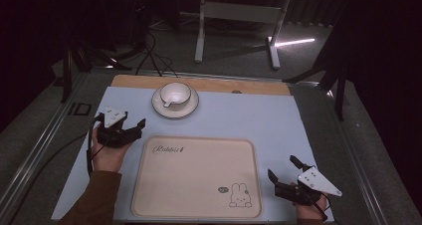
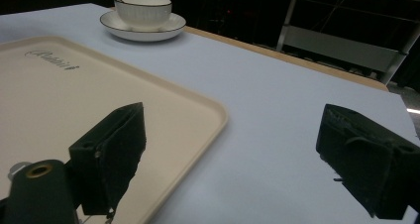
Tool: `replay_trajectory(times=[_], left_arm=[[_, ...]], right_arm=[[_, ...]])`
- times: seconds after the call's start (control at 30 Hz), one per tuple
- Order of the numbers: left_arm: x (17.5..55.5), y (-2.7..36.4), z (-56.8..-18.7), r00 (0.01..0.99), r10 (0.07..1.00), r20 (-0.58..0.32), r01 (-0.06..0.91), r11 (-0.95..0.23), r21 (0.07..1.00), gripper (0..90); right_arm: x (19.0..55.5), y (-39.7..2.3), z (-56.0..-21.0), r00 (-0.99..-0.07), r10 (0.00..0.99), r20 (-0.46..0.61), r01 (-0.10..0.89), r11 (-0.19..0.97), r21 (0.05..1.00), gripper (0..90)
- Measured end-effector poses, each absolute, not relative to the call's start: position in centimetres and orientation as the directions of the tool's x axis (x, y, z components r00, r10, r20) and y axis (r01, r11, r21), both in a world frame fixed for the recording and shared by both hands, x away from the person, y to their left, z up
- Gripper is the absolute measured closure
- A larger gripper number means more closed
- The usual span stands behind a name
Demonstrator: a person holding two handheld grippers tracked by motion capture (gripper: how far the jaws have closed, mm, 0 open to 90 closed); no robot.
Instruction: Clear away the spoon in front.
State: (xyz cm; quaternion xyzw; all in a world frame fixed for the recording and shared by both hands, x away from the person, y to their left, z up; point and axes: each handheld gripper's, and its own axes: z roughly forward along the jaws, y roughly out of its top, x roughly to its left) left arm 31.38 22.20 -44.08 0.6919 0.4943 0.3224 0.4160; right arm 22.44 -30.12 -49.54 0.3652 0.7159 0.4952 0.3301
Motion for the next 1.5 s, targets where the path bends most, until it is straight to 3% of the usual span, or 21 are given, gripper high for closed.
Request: replay_trajectory(times=[1.5], left_arm=[[37.5,20.2,-42.1,0.35,0.935,0.051,0.39,-0.195,0.9,35.0]], right_arm=[[22.4,-30.3,-49.5,-0.511,0.853,-0.104,0.197,0.234,0.952,11.6]])
